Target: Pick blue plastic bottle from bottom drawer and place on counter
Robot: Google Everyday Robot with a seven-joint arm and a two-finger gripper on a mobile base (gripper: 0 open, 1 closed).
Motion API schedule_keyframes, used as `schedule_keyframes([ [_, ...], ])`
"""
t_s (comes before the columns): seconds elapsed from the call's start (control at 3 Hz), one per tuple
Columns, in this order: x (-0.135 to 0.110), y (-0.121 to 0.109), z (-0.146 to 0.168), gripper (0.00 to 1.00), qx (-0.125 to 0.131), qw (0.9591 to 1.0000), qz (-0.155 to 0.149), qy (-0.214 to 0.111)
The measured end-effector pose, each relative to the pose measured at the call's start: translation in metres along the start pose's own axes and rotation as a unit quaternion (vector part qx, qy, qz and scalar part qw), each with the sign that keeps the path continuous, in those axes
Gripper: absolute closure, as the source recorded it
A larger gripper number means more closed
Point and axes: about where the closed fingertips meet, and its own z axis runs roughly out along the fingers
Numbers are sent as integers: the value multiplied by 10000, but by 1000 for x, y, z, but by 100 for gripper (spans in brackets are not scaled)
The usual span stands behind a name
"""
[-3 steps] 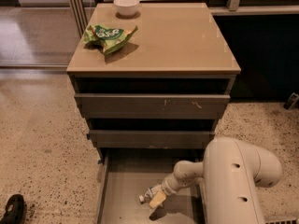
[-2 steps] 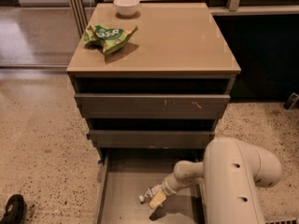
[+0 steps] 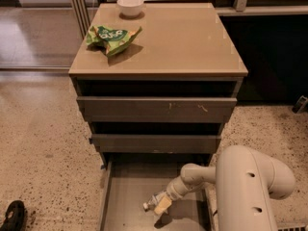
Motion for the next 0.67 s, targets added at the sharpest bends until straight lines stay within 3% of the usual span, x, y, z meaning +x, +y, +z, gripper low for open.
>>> schedule_keyframes([
  [0.33,-2,2,4,0,-274,9992,-221,173],
  [0.67,1,12,1,0,-544,9978,-247,294],
])
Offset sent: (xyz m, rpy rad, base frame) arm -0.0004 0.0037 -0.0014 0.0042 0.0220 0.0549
